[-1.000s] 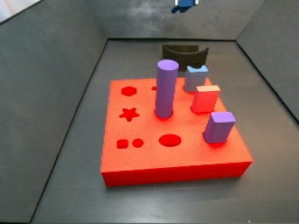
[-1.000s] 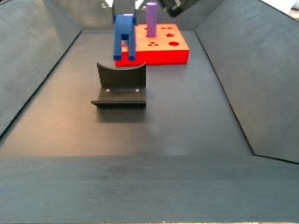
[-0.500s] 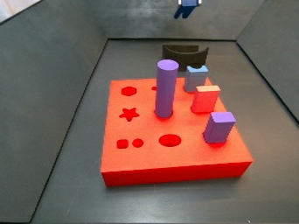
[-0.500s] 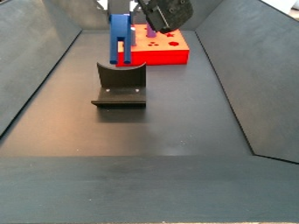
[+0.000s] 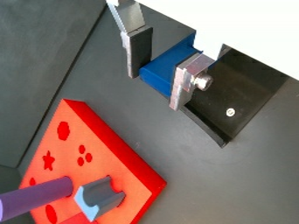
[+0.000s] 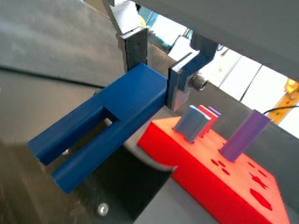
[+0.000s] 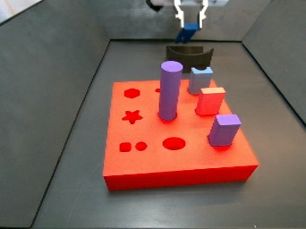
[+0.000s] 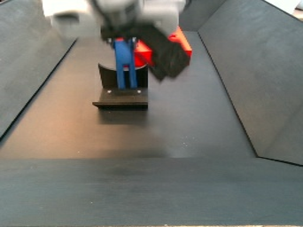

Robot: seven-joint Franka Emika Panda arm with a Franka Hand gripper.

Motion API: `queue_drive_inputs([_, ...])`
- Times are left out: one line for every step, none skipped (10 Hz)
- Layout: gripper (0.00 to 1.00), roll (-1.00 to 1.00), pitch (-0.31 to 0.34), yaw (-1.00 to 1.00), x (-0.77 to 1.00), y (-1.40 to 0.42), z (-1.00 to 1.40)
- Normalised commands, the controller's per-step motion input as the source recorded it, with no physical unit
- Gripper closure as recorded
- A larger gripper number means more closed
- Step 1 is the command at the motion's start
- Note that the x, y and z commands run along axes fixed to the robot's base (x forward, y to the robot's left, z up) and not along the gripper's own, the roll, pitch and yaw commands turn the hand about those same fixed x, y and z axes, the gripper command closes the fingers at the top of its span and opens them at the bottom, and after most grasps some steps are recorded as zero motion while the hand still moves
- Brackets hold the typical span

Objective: Pick up the square-circle object. Move up. Place the square-circle object on the fixture. Regrasp the square-circle object. Rotate the square-circle object. Move to above the board. Insert the square-circle object.
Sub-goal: Place the square-circle object on the fixture.

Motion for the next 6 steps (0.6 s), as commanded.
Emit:
queue_drive_inputs([1.0, -0.32, 0.161, -0.2, 0.18, 0.14, -1.0])
queue_drive_inputs([1.0, -0.25, 0.132, -0.21, 0.18, 0.13, -1.0])
queue_drive_inputs([1.0, -0.19, 0.067, -0.22, 0.18, 0.13, -0.96])
queue_drive_inputs([1.0, -0.15, 0.017, -0.21, 0.15, 0.16, -0.8])
queue_drive_inputs([1.0, -0.11, -0.03, -0.19, 0.11, 0.2, -0.73])
queue_drive_inputs([1.0, -0.11, -0.041, -0.17, 0.1, 0.21, -0.72])
